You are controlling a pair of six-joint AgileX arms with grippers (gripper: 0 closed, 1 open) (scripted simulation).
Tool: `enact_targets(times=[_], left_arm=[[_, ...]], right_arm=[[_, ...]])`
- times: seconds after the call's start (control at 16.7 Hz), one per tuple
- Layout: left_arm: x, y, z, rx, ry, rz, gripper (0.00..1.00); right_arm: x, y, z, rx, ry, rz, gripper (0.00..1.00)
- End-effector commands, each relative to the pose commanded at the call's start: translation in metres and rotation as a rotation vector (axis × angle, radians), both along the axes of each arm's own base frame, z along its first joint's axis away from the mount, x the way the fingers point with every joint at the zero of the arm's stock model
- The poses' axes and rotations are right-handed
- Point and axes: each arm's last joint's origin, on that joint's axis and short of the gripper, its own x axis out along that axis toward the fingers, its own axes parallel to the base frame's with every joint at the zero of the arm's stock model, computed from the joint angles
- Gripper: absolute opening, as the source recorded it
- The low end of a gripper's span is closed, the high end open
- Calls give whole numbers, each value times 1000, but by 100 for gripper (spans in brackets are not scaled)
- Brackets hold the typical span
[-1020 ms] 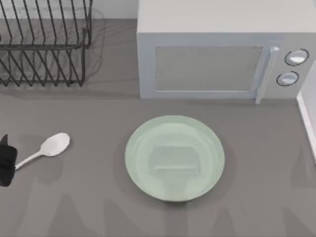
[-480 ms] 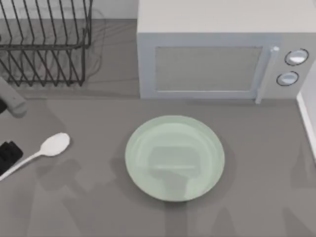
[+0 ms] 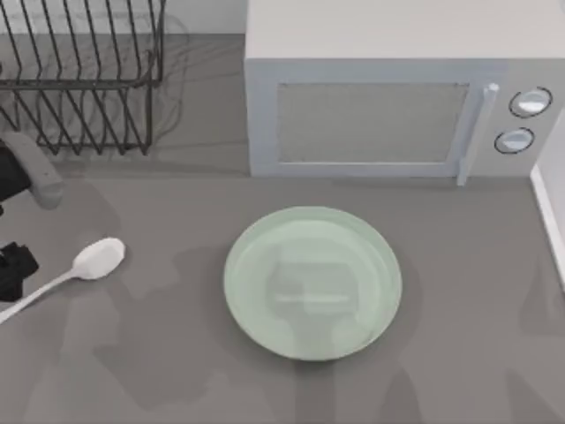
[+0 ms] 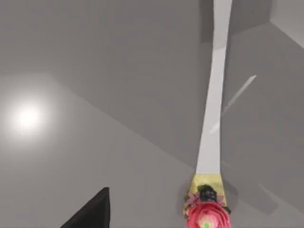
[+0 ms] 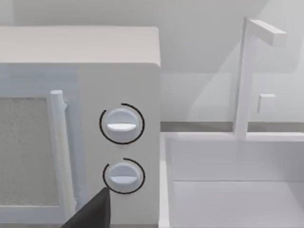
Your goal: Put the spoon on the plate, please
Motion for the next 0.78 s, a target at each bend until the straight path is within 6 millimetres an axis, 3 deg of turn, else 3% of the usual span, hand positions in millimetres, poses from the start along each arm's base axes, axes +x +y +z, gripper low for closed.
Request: enact_targets(times=[0.36, 0.78], left_arm=[[0, -1, -5, 0, 1, -2, 100], [4, 0, -79, 0, -11, 1, 100]], right_arm=[[0, 0, 0, 0, 0, 0, 100], [0, 0, 0, 0, 0, 0, 100]])
